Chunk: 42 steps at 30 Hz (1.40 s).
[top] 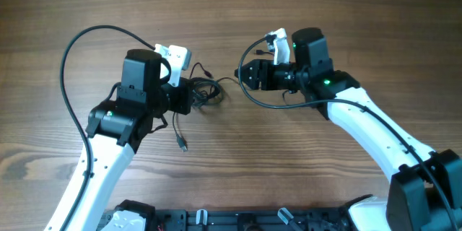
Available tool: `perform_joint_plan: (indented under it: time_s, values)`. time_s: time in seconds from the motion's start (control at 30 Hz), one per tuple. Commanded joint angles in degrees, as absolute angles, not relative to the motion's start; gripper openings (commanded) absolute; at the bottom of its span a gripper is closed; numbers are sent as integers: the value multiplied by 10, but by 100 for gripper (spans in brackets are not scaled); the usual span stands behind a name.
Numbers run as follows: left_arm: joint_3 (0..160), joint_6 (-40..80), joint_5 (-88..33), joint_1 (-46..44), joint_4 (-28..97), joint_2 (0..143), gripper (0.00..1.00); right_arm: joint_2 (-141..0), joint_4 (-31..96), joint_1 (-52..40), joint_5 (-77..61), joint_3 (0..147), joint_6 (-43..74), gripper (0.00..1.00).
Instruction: Untangle cables
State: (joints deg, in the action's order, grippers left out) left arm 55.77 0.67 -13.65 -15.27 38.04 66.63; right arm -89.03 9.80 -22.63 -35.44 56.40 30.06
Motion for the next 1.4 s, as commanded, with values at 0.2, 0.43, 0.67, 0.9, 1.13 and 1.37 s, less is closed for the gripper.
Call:
perform_joint_plan:
  time_s: [0.2,0.43,0.67,0.9,1.13,1.37]
  values:
    - [562,-8,-213,-152,490,658,4,-895,121,-223,-170,565,388,91]
    - [562,-91,-305,-212,537,661,43,-895,138,-176,-163,565,404,100]
    - [562,62,-87,-223,472,683,50,-895,169,-176,-163,565,405,100]
    - [562,288,23,-224,464,808,46,-895,172,-176,-163,565,404,100]
    - [562,270,-60,-224,391,927,54,-895,172,-176,-163,565,404,100]
    - [562,306,-76,-224,326,945,37,-895,172,-176,-163,565,404,100]
